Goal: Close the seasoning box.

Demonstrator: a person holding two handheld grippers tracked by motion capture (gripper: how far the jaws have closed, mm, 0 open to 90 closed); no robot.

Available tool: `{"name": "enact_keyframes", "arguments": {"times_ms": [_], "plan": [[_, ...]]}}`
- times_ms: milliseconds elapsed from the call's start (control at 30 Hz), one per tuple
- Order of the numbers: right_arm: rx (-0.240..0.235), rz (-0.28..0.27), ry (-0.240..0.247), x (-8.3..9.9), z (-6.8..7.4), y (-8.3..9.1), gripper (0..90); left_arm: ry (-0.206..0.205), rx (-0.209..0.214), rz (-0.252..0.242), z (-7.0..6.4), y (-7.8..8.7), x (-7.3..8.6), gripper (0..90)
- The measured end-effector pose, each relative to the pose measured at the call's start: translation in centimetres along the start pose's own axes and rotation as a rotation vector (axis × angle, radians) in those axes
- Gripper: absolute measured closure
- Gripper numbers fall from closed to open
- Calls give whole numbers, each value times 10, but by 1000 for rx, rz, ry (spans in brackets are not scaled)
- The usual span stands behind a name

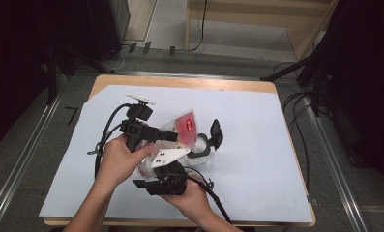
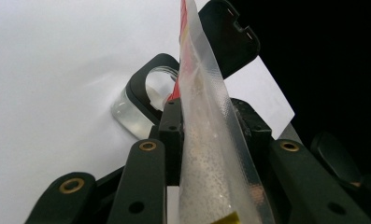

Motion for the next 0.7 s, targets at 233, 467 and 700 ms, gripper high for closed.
{"name": "enact_keyframes", "arguments": {"times_ms": [233, 467, 700], "plan": [[2, -2, 9, 0, 0, 0, 628, 1, -1, -2, 0, 1, 0, 695], [6, 1, 13, -1, 0, 1, 628, -3, 1, -4, -1, 1, 0, 696], [15, -1, 25, -1, 0, 1, 628, -3, 0, -13, -1, 1, -1, 696]]}}
Point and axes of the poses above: each handheld gripper's, and its own axes: y roughly backward along the jaws, x roughly out of its underside, z roughly to its left, the point moved 8 cm from there along -y, roughly forward along the jaws, and after that the axes turned 1 degree about x, right-handed, at the moved point
